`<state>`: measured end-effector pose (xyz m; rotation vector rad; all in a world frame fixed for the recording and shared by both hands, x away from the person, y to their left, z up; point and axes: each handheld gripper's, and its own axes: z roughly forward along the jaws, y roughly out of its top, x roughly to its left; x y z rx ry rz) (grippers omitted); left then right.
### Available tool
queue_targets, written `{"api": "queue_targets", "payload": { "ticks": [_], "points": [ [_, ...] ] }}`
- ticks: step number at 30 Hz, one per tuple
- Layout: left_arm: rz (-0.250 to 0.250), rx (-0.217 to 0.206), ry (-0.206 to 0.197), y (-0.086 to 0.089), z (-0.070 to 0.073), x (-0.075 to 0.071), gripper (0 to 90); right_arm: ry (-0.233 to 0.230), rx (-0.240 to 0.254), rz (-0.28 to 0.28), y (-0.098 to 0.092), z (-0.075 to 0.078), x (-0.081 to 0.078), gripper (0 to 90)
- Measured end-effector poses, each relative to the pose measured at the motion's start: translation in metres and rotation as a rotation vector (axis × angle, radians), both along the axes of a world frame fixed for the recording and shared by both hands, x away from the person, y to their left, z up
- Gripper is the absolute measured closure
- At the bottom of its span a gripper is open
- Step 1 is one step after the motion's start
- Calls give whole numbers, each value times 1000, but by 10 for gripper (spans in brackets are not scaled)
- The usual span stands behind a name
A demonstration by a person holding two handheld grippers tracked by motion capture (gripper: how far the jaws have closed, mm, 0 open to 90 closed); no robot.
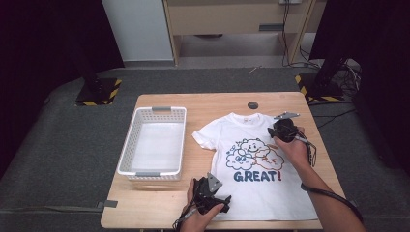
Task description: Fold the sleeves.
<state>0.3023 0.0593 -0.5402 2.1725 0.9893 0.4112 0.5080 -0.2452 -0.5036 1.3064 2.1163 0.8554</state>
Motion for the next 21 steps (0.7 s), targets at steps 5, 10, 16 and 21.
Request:
{"api": "queue_targets", "payload": {
  "ticks": [5, 10, 16, 21],
  "points": [
    [-3, 3, 1, 0, 0, 0, 23, -14, 22, -2, -5, 8, -1, 578],
    [-16, 4, 1, 0, 0, -2, 23, -23, 70, 10, -10, 11, -7, 392],
    [-21, 4, 0, 0, 0, -3, 23, 16, 118, 67, -15, -5, -26, 149],
    [-29, 4, 3, 0, 0, -3, 20, 42, 113, 113, -17, -28, -44, 79]
  ]
}}
